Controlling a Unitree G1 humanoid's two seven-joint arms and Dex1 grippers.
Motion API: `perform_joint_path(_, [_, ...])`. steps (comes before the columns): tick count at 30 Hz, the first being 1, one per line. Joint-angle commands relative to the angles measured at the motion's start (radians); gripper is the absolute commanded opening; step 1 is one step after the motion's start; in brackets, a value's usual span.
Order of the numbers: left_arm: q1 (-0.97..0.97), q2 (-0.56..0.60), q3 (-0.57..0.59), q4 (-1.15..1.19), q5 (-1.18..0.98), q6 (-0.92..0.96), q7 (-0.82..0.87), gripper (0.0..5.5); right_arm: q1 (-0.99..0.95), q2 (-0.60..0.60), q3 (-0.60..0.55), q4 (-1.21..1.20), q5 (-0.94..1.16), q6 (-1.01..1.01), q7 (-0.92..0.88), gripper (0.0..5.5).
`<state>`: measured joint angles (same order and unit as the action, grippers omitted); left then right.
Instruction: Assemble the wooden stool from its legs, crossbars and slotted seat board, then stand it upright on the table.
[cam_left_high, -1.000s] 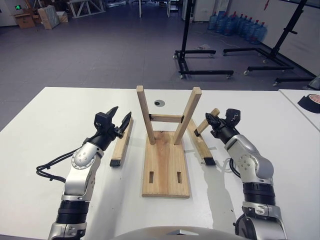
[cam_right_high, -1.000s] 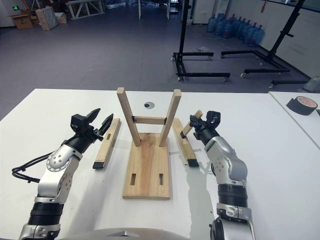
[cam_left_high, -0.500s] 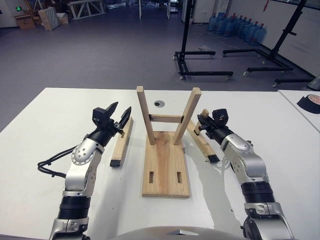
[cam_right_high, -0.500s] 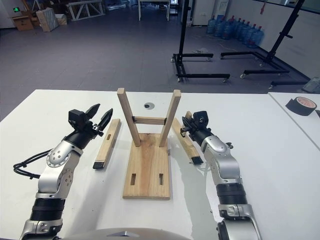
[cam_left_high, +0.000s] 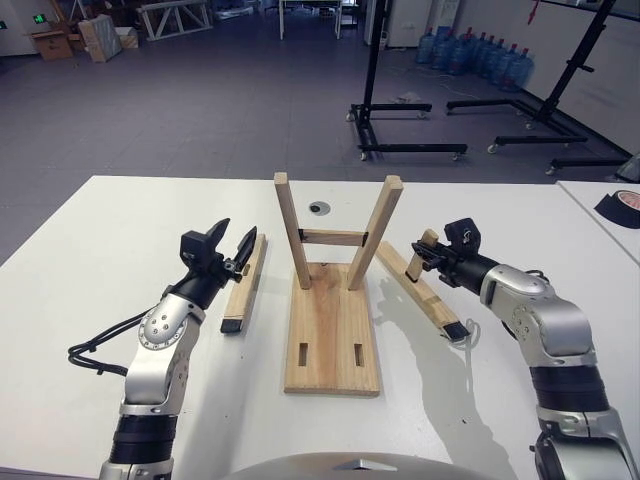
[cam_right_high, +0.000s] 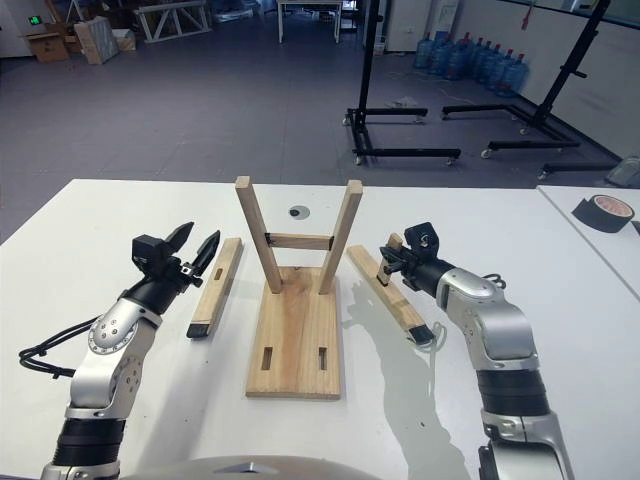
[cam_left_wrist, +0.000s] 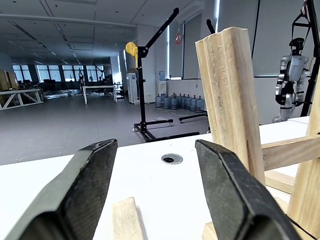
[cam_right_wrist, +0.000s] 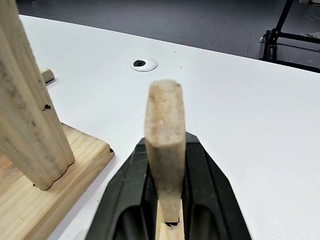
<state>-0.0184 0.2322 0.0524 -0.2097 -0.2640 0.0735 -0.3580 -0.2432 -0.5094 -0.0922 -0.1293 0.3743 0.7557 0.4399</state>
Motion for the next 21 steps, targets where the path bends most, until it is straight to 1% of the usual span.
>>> perform_joint_path(1, [-0.002,0.006,-0.005,-0.004,0.007,0.016,-0.002,2.82,0.019,0.031,0.011,0.025,0.005,0.089,-0.027,0.4])
perform_joint_path(4, [-0.004,0.006,-0.012,-0.002,0.012,0.018,-0.004,2.82,-0.01,0.053,0.012,0.042,0.004,0.094,-0.04,0.4])
perform_joint_path(10, [0.001,0.005,-0.016,0.0,0.019,0.015,-0.003,2.82,-0.003,0.085,0.011,0.043,0.02,0.123,-0.057,0.4])
perform_joint_path(15, [-0.014,0.0,-0.022,0.016,0.03,0.01,0.0,2.82,-0.009,0.077,0.034,0.065,0.003,0.125,-0.05,0.4])
perform_joint_path(21, [-0.015,0.001,-0.008,0.029,0.034,-0.003,0.006,2.82,-0.01,0.078,0.037,0.03,0.0,0.127,-0.063,0.4])
